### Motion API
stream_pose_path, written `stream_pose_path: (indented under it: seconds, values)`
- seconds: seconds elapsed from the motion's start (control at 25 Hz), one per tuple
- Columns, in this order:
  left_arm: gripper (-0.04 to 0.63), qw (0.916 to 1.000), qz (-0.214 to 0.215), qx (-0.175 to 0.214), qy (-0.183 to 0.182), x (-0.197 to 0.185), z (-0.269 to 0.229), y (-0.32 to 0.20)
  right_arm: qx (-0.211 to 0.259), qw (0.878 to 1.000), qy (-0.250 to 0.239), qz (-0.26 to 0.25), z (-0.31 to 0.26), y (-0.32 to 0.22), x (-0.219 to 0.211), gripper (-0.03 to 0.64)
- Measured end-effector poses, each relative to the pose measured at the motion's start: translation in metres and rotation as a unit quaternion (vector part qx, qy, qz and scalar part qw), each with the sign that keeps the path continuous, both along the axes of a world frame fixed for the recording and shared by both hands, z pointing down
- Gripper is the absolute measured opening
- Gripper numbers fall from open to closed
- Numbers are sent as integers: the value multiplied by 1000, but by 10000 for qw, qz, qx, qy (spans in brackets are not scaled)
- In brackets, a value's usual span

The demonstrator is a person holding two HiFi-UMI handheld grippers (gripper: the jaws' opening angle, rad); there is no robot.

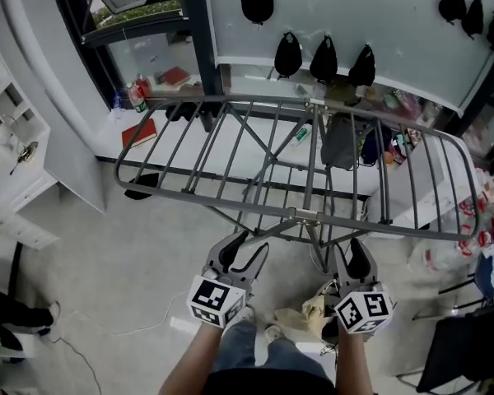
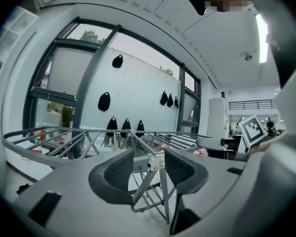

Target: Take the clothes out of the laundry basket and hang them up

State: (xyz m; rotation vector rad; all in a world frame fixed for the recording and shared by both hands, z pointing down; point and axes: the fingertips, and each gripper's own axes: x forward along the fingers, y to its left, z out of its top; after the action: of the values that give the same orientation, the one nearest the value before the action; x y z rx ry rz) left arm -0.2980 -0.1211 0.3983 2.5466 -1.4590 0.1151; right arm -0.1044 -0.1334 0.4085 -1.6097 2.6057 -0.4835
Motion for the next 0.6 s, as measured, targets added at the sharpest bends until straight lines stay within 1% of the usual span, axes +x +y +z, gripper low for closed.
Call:
stream_pose_path:
  seconds: [0.28,0.6]
  values:
    - [198,9978,651,-100,34,1,9,-8,-74,9982,-18,599,8,8,-5,201]
    - [198,9931,1162,-95,122,30,6,-14,-52,9949,34,1004,1,21,11,201]
